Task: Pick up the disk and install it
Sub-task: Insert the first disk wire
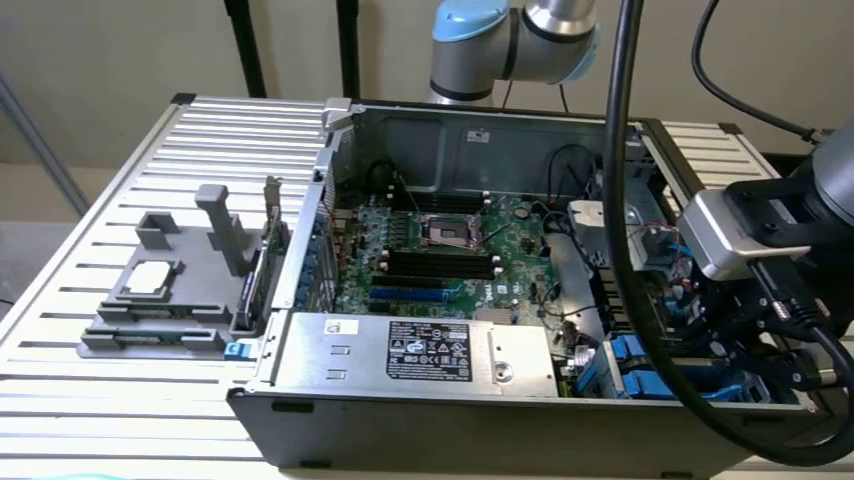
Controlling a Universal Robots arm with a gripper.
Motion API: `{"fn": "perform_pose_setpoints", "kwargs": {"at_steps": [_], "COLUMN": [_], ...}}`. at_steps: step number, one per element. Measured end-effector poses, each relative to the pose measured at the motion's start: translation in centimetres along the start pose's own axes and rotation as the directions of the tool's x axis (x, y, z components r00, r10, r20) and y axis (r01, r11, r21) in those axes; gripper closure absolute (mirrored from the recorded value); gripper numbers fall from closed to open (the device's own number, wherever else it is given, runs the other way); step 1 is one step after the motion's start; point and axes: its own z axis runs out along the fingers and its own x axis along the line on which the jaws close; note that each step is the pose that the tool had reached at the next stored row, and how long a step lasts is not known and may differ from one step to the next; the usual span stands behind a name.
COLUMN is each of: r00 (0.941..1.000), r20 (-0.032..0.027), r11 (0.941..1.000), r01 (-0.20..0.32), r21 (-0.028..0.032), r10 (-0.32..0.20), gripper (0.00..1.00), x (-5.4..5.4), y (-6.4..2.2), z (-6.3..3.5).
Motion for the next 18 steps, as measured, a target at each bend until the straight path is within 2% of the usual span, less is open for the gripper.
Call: {"fn": "perform_pose_setpoints", "kwargs": {"at_steps": [12,18], "r00": [0.9988,0.9959], "r20": [-0.0068,-0.0096], "r11": [0.9988,0.996], "r01": [-0.049,-0.09], "r21": [0.0042,0.0068], "r10": [0.049,0.09], "gripper": [0.83,0.83], "x": [-0.51,-0.59], "y": [-0.13,-0.23], "z": [0.08,0.13]}}
